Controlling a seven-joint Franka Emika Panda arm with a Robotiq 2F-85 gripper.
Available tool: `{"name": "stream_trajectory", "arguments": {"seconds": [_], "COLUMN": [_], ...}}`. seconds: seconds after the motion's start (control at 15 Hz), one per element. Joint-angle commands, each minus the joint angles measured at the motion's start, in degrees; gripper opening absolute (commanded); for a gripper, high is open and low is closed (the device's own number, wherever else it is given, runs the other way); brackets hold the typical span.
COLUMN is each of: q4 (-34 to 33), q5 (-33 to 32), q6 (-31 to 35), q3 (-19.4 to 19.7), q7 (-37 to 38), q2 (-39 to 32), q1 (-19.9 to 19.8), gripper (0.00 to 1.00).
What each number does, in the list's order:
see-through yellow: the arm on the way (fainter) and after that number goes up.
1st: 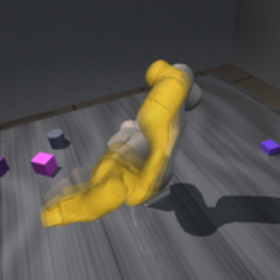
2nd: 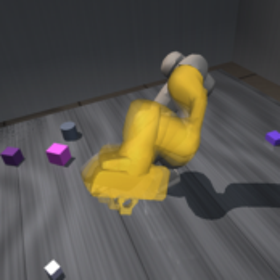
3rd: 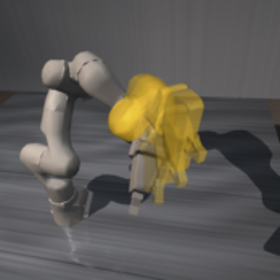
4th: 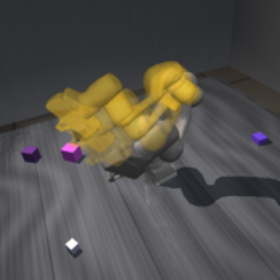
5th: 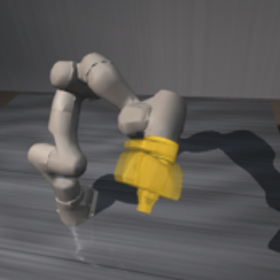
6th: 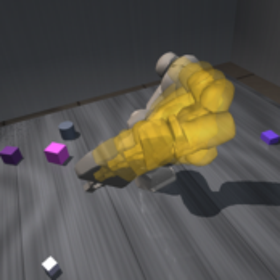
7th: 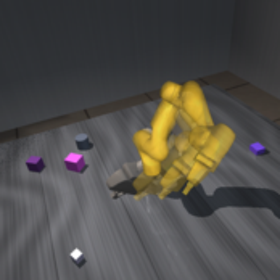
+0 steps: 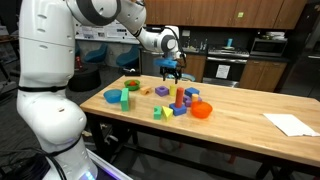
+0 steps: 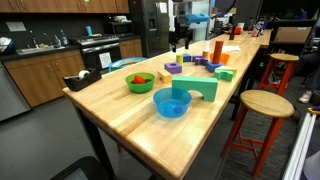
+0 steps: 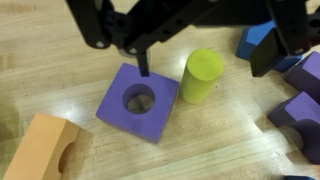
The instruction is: Move the purple block on the left backwards and move the red and blue stacked blocks to the right then place the yellow cylinder in the purple block on the left.
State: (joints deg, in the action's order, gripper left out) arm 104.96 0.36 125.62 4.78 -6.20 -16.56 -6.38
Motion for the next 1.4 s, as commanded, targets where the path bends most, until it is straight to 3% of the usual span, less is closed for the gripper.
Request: {"name": "stream_trajectory", "arguments": {"seconds": [0.0,0.67,1.33], "q4": [-2.3,-7.0,-5.2], "q5": [0.1,0.5,3.1], "q6": [0.3,2.3,1.7], "q3": [0.1,-0.1,-0.5], "q7": [1.7,2.2,1.8], "q2": [-2.5,-8.0,-6.9], "q1": [-0.2,-0.6,-1.9], "gripper": [1.00,1.00,1.00]}}
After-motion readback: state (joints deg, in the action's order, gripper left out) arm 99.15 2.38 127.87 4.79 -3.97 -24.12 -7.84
